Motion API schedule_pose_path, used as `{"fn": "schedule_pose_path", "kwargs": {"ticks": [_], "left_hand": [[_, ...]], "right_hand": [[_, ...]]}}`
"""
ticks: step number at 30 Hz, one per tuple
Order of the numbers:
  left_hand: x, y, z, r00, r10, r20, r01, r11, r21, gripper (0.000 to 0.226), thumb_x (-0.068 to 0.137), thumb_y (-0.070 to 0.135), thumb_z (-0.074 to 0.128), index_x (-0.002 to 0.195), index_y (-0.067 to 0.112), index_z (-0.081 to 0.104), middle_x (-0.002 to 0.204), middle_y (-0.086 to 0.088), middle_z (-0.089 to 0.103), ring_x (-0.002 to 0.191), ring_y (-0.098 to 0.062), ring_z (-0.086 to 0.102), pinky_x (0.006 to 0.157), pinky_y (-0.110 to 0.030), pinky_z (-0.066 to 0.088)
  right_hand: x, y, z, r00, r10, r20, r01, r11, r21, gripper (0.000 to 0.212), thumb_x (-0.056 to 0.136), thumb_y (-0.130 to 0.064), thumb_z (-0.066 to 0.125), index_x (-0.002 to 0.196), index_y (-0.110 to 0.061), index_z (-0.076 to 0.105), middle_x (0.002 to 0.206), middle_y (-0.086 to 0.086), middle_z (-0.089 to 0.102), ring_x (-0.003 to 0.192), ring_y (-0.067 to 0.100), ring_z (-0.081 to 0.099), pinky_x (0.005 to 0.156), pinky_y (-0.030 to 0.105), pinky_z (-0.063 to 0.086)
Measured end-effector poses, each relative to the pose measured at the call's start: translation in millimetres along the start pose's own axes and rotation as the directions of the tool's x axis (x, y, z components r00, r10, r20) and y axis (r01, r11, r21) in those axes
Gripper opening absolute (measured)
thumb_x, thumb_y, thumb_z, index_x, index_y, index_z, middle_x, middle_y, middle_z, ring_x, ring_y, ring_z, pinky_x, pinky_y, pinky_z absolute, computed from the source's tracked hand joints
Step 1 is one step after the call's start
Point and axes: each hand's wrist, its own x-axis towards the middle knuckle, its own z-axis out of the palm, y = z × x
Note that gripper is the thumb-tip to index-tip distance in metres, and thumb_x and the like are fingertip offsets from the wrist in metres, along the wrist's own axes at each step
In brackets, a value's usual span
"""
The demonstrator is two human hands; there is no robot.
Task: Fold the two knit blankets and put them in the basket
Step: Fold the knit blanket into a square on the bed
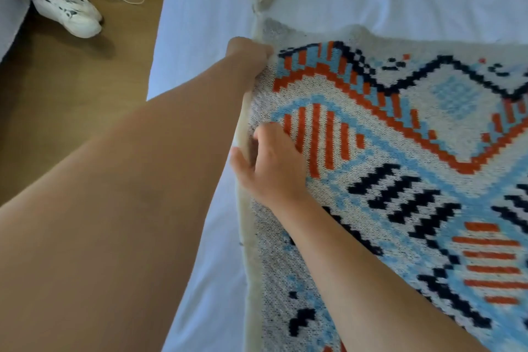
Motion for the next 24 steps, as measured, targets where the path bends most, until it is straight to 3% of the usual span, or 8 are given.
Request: {"fn": "schedule_pose_path", "kwargs": {"ticks": [4,6,8,12,16,19,21,24], "left_hand": [[18.4,-9.9,1.3,0.981,0.094,-0.167,-0.08,0.993,0.092,0.02,0.091,0.016,0.048,0.073,0.01,0.051,0.072,-0.009,0.055,0.075,-0.022,0.047,0.053,-0.025,0.035],[27.6,-3.8,-6.4,0.94,0.197,-0.277,-0.167,0.977,0.131,0.029,0.095,0.023,0.043,0.069,0.012,0.046,0.086,-0.012,0.06,0.082,-0.024,0.052,0.063,-0.025,0.034],[38.9,-3.1,-16.8,0.893,0.236,-0.383,-0.203,0.971,0.124,0.039,0.097,0.028,0.042,0.061,0.017,0.033,0.072,-0.001,0.049,0.082,-0.021,0.049,0.065,-0.022,0.031],[49.6,-32.1,-18.0,0.905,0.196,-0.377,-0.15,0.978,0.147,0.042,0.093,0.03,0.049,0.058,0.017,0.03,0.06,0.003,0.036,0.069,-0.02,0.043,0.061,-0.026,0.034],[28.4,-26.5,-21.2,0.961,0.102,-0.259,-0.089,0.994,0.06,0.044,0.088,0.044,0.055,0.06,0.018,0.034,0.061,0.003,0.038,0.055,-0.015,0.037,0.049,-0.026,0.032],[-11.5,-41.3,-37.6,0.992,-0.058,-0.111,0.03,0.972,-0.234,0.034,0.09,0.042,0.055,0.07,0.015,0.053,0.08,-0.002,0.06,0.072,-0.019,0.06,0.07,-0.031,0.054],[-57.7,-64.7,-45.6,0.992,-0.127,-0.024,0.105,0.903,-0.417,0.026,0.093,0.033,0.053,0.08,0.011,0.057,0.084,-0.003,0.065,0.075,-0.016,0.065,0.073,-0.027,0.057],[-134.2,-107.3,-52.3,0.977,-0.211,0.002,0.201,0.926,-0.319,0.021,0.094,0.028,0.052,0.084,0.011,0.057,0.074,-0.002,0.062,0.064,-0.015,0.062,0.065,-0.026,0.055]], "right_hand": [[32.6,8.7,2.9,0.983,0.162,-0.089,-0.179,0.95,-0.256,0.057,0.072,-0.048,0.041,0.104,-0.003,0.058,0.099,0.014,0.06,0.088,0.031,0.056,0.067,0.035,0.044],[39.0,8.2,3.2,0.982,0.185,0.026,-0.165,0.923,-0.347,0.069,0.075,-0.051,0.038,0.129,-0.008,0.048,0.131,0.017,0.051,0.118,0.036,0.047,0.092,0.045,0.038],[35.6,7.3,4.6,0.967,0.144,0.208,-0.069,0.94,-0.333,0.075,0.082,-0.053,0.034,0.146,-0.014,0.026,0.154,0.013,0.025,0.141,0.033,0.021,0.11,0.052,0.016],[26.5,12.5,9.7,0.937,0.088,0.338,0.024,0.949,-0.314,0.073,0.09,-0.057,0.031,0.15,-0.02,0.01,0.159,0.007,0.001,0.146,0.027,-0.005,0.113,0.049,-0.008],[26.3,16.4,12.5,0.937,0.111,0.331,0.002,0.946,-0.323,0.073,0.09,-0.058,0.027,0.15,-0.02,0.011,0.159,0.007,0.002,0.146,0.028,-0.004,0.113,0.05,-0.006],[33.4,15.7,8.9,0.887,0.144,0.44,0.013,0.942,-0.335,0.073,0.092,-0.058,0.026,0.15,-0.021,0.0,0.158,0.006,-0.011,0.144,0.027,-0.014,0.113,0.05,-0.011],[32.8,13.4,-1.8,0.863,0.146,0.484,0.01,0.952,-0.305,0.072,0.094,-0.056,0.024,0.15,-0.019,-0.004,0.158,0.006,-0.013,0.144,0.026,-0.017,0.113,0.047,-0.014],[-17.6,1.4,-20.8,0.864,0.091,0.495,0.045,0.966,-0.256,0.066,0.096,-0.047,0.02,0.15,-0.013,0.002,0.159,0.009,-0.003,0.146,0.023,-0.008,0.114,0.04,-0.01]]}}
